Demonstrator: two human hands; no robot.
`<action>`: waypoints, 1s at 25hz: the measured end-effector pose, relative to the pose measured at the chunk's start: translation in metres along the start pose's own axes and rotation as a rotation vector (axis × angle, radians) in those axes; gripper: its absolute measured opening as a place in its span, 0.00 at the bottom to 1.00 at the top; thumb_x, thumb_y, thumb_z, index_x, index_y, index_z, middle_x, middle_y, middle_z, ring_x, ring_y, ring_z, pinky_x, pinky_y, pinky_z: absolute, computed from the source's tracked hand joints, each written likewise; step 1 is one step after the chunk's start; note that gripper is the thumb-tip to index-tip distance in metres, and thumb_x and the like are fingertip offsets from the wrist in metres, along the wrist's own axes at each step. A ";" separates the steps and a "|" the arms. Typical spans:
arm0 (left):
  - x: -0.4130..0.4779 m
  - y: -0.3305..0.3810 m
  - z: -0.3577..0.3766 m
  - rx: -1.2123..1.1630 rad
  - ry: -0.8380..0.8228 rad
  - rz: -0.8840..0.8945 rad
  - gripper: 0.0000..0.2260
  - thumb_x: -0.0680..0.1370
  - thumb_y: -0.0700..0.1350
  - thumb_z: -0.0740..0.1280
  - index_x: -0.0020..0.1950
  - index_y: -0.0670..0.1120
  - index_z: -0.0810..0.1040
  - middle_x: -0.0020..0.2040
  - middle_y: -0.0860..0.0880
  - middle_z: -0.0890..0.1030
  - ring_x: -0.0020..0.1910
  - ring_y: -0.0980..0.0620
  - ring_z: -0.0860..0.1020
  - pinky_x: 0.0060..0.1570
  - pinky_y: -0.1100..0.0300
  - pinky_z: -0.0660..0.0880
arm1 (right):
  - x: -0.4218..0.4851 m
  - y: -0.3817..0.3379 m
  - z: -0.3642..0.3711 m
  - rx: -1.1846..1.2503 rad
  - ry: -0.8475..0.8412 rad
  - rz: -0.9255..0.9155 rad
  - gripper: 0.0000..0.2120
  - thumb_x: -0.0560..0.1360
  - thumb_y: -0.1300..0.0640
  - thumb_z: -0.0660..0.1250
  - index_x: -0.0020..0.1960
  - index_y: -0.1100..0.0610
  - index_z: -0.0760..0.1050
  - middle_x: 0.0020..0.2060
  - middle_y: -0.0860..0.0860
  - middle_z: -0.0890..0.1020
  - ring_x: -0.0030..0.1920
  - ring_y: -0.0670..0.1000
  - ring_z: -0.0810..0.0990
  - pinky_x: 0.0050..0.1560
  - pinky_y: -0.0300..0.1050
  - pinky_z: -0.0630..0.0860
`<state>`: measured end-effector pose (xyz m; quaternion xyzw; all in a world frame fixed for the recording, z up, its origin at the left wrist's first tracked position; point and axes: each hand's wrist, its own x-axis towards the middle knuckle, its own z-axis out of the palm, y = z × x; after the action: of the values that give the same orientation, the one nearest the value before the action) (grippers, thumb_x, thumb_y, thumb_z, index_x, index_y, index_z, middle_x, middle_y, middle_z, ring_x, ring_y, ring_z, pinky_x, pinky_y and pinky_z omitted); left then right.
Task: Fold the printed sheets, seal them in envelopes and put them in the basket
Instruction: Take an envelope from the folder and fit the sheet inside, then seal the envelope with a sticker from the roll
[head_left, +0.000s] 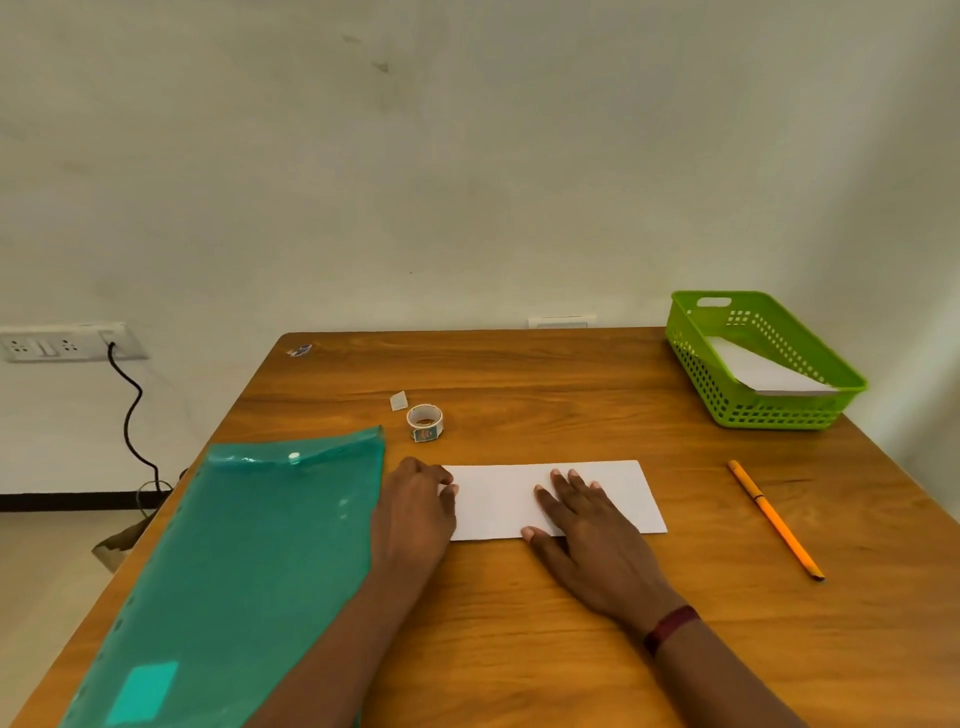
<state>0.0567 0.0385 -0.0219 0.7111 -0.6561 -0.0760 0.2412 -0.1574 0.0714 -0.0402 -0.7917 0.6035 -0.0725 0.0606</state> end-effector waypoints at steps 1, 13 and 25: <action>-0.005 0.003 0.003 0.062 0.002 0.065 0.13 0.80 0.46 0.66 0.64 0.51 0.79 0.63 0.50 0.76 0.60 0.52 0.73 0.56 0.61 0.74 | 0.000 -0.001 -0.001 -0.003 0.013 0.008 0.34 0.78 0.33 0.42 0.79 0.49 0.52 0.79 0.50 0.52 0.78 0.48 0.47 0.76 0.45 0.43; -0.010 0.016 0.038 0.274 -0.325 0.320 0.26 0.84 0.57 0.42 0.80 0.51 0.42 0.80 0.46 0.41 0.79 0.45 0.39 0.77 0.44 0.41 | 0.018 -0.018 0.008 -0.045 -0.019 0.081 0.40 0.71 0.35 0.26 0.79 0.50 0.41 0.79 0.53 0.42 0.78 0.53 0.40 0.76 0.52 0.37; -0.009 0.018 0.037 0.262 -0.356 0.284 0.27 0.83 0.60 0.43 0.79 0.55 0.39 0.80 0.50 0.37 0.78 0.48 0.35 0.76 0.47 0.37 | 0.018 0.019 0.009 -0.068 -0.031 0.203 0.45 0.65 0.26 0.22 0.78 0.44 0.34 0.78 0.51 0.36 0.77 0.57 0.34 0.77 0.57 0.38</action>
<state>0.0238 0.0381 -0.0483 0.6125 -0.7857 -0.0794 0.0360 -0.1686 0.0488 -0.0519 -0.7291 0.6818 -0.0332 0.0503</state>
